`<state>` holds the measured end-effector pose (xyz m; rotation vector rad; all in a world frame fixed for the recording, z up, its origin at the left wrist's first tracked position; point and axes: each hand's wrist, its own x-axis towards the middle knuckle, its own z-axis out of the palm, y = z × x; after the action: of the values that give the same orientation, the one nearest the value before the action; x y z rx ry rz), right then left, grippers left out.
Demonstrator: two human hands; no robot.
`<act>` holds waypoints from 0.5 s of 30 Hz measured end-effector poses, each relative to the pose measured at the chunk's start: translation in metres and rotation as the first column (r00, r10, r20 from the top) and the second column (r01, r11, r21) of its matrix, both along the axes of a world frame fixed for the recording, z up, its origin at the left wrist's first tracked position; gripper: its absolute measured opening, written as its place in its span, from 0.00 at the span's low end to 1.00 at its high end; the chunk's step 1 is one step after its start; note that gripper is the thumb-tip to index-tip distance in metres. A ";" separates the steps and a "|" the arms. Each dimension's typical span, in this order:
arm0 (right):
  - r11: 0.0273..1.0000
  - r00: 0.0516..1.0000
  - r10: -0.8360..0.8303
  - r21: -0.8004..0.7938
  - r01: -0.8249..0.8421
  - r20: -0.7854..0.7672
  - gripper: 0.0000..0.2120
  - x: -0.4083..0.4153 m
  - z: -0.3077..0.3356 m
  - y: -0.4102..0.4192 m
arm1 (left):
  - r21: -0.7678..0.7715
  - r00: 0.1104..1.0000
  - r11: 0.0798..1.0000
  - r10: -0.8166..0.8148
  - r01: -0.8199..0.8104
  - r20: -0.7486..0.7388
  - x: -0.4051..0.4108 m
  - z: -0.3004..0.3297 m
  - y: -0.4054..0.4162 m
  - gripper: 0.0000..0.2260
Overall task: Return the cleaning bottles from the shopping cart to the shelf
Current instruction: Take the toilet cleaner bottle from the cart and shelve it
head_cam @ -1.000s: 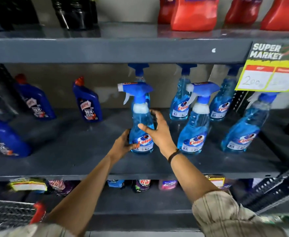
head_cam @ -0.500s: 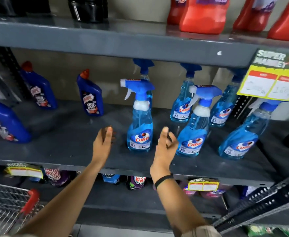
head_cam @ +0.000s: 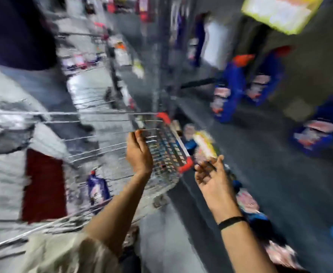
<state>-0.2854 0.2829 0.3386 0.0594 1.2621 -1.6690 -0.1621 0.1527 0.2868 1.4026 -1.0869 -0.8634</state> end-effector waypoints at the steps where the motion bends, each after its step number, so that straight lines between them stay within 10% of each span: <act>1: 0.996 0.996 0.088 0.028 -0.088 0.002 0.16 0.015 -0.007 -0.026 | 0.078 0.998 0.995 0.053 -0.055 0.027 0.029 -0.012 -0.016 0.17; 8: 0.732 0.756 0.654 0.264 -0.629 -0.013 0.10 0.138 -0.088 -0.174 | 0.678 0.992 0.734 0.111 -0.043 -0.057 0.187 -0.121 -0.070 0.20; 15: 0.379 0.466 0.883 0.501 -0.778 0.057 0.05 0.196 -0.211 -0.237 | 0.881 0.997 0.469 -0.010 -0.062 0.075 0.226 -0.214 -0.079 0.18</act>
<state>-0.0896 0.0456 0.1272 -0.4483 1.4733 -0.4343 0.0641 0.0737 0.0732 2.3235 -0.6174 -1.4894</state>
